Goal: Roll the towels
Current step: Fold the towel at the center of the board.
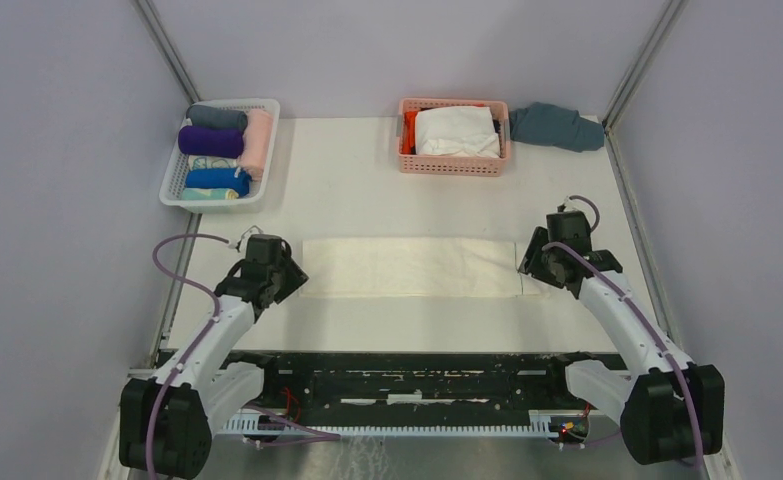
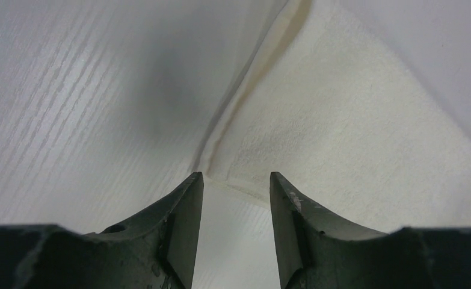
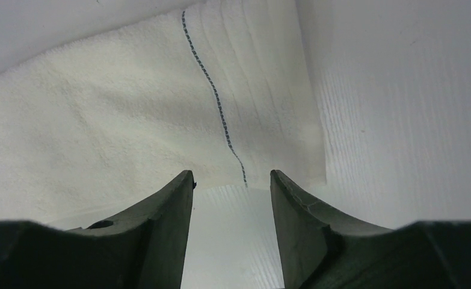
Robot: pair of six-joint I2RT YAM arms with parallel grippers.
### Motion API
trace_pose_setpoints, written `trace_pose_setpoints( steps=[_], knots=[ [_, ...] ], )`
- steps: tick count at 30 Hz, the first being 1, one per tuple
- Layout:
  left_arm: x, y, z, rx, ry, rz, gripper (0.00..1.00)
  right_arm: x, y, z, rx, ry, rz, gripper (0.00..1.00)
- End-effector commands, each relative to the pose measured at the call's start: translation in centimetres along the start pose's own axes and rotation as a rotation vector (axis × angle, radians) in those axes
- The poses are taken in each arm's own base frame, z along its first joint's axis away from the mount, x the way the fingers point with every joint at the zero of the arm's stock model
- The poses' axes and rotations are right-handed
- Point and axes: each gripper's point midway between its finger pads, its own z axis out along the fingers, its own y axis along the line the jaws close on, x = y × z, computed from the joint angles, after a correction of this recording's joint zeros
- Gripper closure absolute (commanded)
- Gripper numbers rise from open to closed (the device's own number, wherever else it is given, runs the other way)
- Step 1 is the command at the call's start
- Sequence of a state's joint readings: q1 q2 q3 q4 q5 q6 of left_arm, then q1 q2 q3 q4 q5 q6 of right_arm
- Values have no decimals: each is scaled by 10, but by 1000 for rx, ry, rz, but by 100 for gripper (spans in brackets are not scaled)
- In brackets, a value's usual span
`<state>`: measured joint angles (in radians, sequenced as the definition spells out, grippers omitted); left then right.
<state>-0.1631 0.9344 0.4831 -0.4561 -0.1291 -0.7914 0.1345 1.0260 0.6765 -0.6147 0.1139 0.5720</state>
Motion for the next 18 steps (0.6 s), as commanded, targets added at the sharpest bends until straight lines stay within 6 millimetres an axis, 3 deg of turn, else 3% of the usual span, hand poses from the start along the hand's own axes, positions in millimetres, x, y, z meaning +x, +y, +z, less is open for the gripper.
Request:
trace_pose_setpoints(
  steps=[1, 8, 18],
  knots=[
    [-17, -7, 8, 6, -68, 7, 50, -13, 18, 10, -72, -34, 27, 43],
    [-8, -5, 23, -11, -18, 14, 62, -9, 15, 18, -60, -26, 29, 43],
    [8, 2, 35, -32, 37, 14, 64, -4, 14, 21, -60, -14, 28, 43]
  ],
)
